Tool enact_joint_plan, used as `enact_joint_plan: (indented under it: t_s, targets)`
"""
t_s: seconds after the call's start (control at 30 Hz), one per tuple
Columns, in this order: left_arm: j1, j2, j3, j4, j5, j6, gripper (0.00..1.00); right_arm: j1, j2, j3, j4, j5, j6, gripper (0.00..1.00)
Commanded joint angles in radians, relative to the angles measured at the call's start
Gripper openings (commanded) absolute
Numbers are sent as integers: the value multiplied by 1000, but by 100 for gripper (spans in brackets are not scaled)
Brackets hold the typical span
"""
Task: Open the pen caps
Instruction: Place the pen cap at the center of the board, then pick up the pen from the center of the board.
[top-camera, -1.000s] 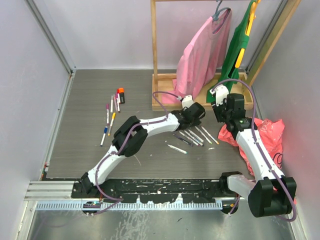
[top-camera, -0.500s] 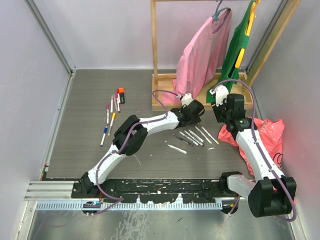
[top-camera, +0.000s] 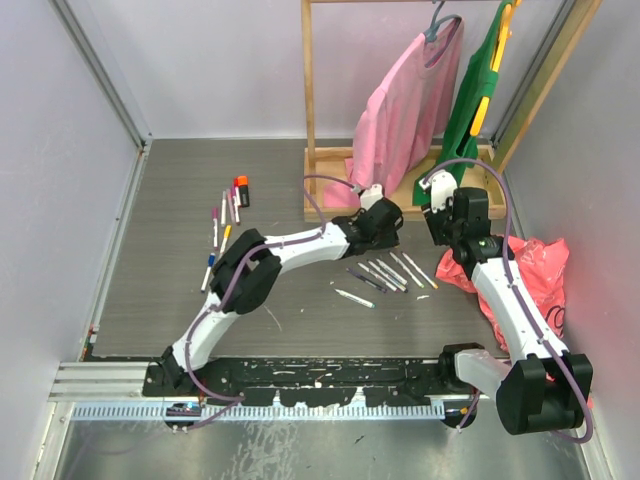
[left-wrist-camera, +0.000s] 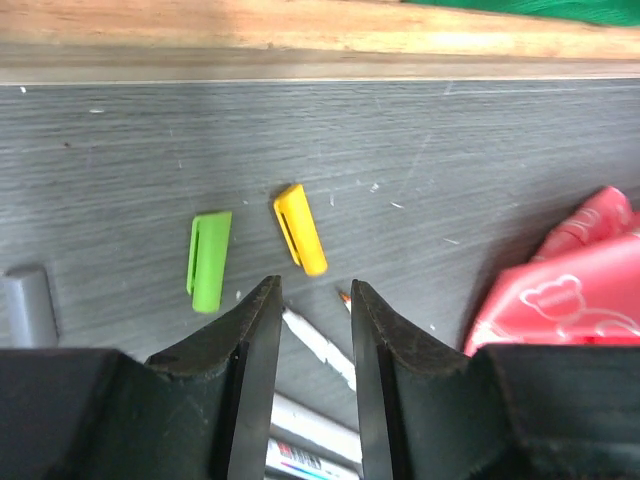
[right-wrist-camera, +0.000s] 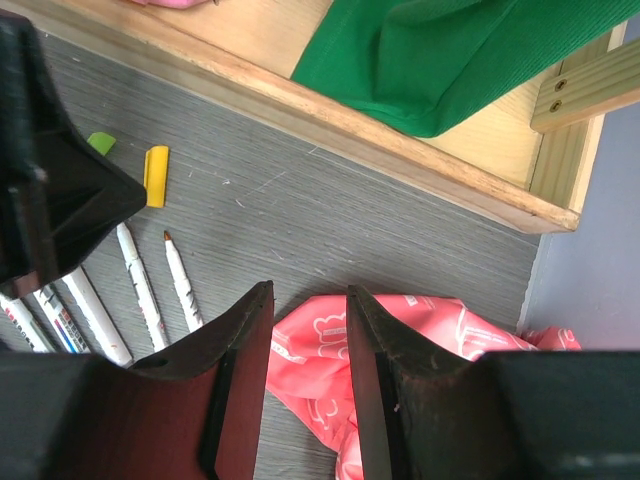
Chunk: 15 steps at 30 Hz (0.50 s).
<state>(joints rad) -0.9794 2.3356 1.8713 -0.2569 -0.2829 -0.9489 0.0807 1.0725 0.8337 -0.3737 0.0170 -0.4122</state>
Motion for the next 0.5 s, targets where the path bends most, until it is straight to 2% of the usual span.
enact_joint_plan:
  t_s: [0.0, 0.17, 0.27, 0.37, 0.47]
  targets:
    - [1, -172, -78, 128, 28, 24, 35, -4, -28, 0, 47, -12, 4, 41]
    - [0, -292, -253, 210, 49, 22, 35, -4, -28, -2, 47, -15, 3, 41]
    - [1, -397, -391, 303, 62, 73, 36, -4, -29, -1, 42, -22, 0, 41]
    - [4, -496, -541, 433, 112, 193, 38, -4, -27, -2, 37, -31, -5, 41]
    - [21, -589, -687, 531, 218, 347, 46, -4, -22, 0, 28, -43, -10, 41]
